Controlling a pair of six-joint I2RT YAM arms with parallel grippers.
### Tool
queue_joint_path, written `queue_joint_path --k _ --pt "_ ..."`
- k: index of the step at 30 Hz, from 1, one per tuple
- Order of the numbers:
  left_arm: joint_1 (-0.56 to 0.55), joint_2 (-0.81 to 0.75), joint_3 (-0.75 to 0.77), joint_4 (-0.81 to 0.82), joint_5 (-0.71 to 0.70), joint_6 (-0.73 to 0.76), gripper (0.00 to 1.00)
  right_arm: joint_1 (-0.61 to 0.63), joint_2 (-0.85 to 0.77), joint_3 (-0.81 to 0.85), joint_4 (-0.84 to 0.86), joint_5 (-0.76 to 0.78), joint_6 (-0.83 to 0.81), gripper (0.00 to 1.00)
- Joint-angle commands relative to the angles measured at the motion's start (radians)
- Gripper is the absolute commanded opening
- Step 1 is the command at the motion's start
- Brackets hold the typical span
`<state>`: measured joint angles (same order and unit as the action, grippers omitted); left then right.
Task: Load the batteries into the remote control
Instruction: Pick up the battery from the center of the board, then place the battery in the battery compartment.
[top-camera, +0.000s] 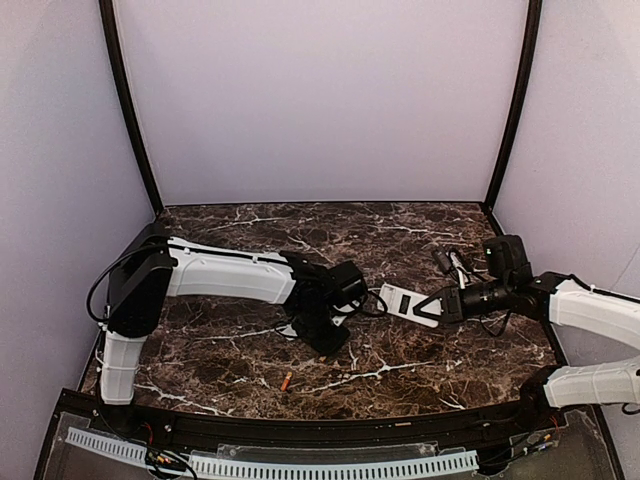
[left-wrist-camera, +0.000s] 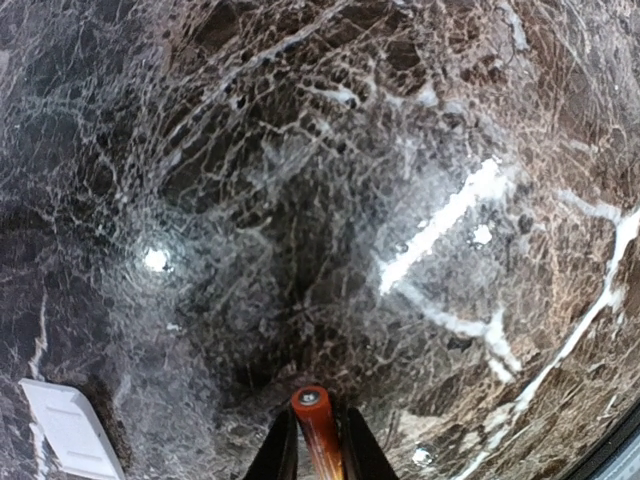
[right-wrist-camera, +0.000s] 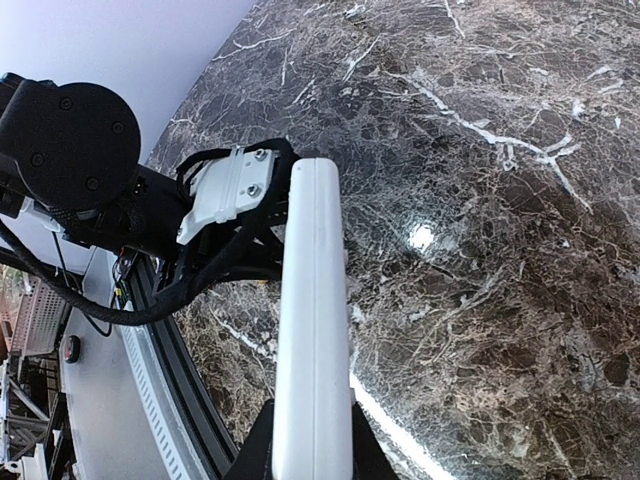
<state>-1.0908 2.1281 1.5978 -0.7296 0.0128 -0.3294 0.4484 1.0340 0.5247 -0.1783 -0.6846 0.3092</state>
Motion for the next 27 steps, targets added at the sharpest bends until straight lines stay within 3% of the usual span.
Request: queue_joint_path --k 1,8,14,19,23,27 --pt "-0.003 0.019 0.028 -0.070 -0.065 0.016 0.15 -0.009 0.006 0.004 0.040 -0.015 -0.006 0.00" --pt "0.000 0.013 0.015 -0.067 -0.082 0.017 0.05 -0.010 0.014 -0.020 0.119 -0.049 0.040 0.00" --pt "0.024 -0.135 -0.092 0.071 -0.201 0.056 0.00 -0.006 0.051 -0.018 0.220 -0.095 0.127 0.00" --pt "0.025 -0.357 -0.253 0.326 -0.329 0.112 0.00 0.013 0.082 -0.019 0.292 -0.131 0.195 0.00" --pt "0.025 -0.542 -0.453 0.616 -0.271 0.157 0.00 0.048 0.123 -0.009 0.332 -0.138 0.227 0.00" --pt "0.025 -0.667 -0.587 0.776 -0.210 0.191 0.01 0.108 0.167 0.027 0.340 -0.116 0.243 0.00"
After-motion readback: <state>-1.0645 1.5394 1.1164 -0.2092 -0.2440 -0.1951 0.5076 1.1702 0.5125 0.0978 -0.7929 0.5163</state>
